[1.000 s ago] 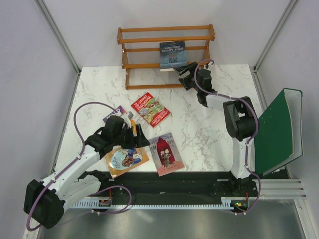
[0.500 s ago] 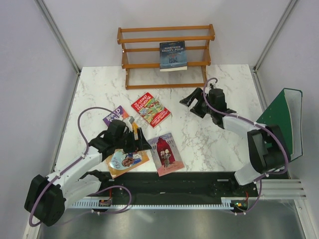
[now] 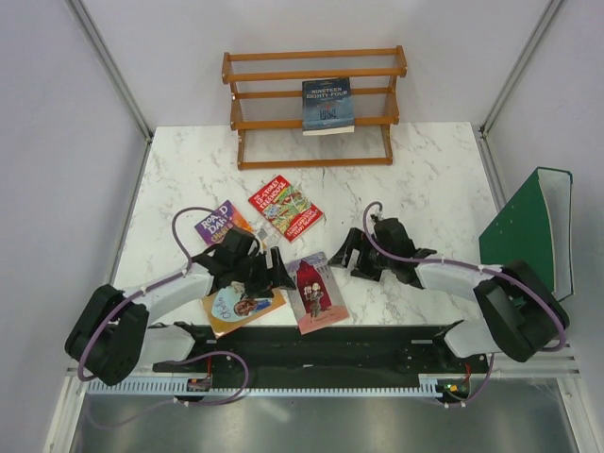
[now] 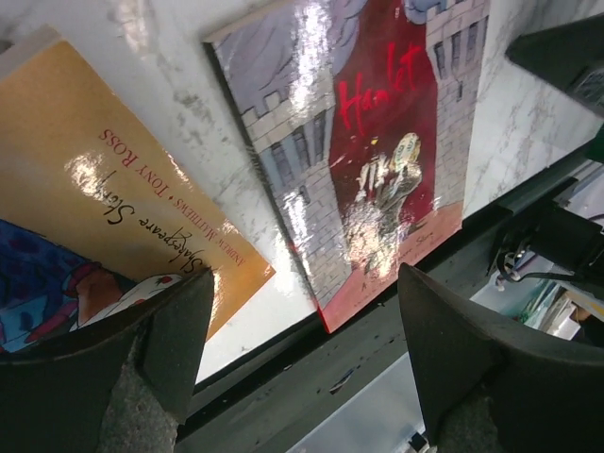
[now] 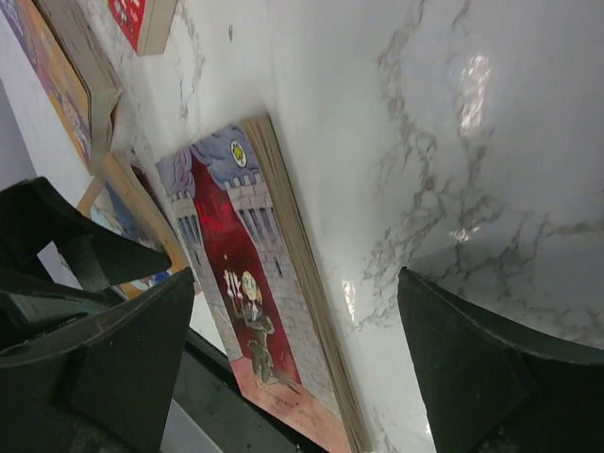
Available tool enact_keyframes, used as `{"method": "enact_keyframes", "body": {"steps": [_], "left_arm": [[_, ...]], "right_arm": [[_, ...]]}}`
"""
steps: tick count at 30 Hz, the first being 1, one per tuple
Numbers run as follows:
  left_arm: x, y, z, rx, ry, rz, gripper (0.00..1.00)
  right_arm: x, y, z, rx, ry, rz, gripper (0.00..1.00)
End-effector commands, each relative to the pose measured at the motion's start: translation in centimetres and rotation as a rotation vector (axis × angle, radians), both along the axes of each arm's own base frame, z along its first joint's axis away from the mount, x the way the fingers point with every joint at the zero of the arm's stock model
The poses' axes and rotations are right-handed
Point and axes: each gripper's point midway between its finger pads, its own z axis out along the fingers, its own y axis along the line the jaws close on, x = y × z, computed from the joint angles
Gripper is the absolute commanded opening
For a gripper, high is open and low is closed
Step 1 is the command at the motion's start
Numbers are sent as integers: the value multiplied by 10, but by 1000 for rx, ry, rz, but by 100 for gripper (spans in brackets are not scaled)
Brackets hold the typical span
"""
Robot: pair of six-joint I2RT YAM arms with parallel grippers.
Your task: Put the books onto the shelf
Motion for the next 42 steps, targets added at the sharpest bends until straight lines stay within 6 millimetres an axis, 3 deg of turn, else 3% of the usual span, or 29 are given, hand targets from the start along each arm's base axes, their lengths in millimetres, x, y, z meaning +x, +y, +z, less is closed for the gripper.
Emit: {"method": "enact_keyframes", "body": {"steps": [1,8,11,14,15,16,17,20,23,24,26,28,32,38,39,42], "left_arm": [[-2,-17,-5,-40,45,-7,86],[-1,-36,-17,-45,93,-29,86],[4,-40,-15,-48,86,-32,85],[5,-39,-15,-43,79,-28,85],[5,-40,-14,-46,75,-28,86],[6,-39,-14,-42,72,-26,85],[6,-39,-14,-41,71,-29,85],[7,-37,-9,-34,49,-34,85],[15,-34,10,-34,-39,-28,85],[19,-33,25,-53,-96,-23,86],[26,-29,38,-43,-161,-5,87],[31,-25,55,-57,-236,16,87],[38,-24,72,-86,-303,47,87],[47,-41,88,-170,-335,25,84],[48,-43,89,-181,-342,24,82],[53,-56,104,-278,-392,7,60]], "right_arm": [[-32,2,-14,12,57,-13,94],[-51,47,-10,90,64,108,89],[-58,71,-3,171,70,161,77],[-60,84,4,242,52,172,43],[-61,85,4,253,53,171,18],[-61,87,5,255,51,174,4],[-61,87,5,251,51,174,0],[-59,83,9,233,30,164,0],[-53,78,18,190,-19,161,0],[-47,79,31,200,-55,159,0],[-42,76,40,188,-92,157,0],[-35,75,62,219,-148,162,0],[-30,79,97,282,-215,197,0],[-31,84,140,366,-290,228,0],[-33,85,148,383,-299,238,0],[-38,89,151,407,-281,275,1]]}}
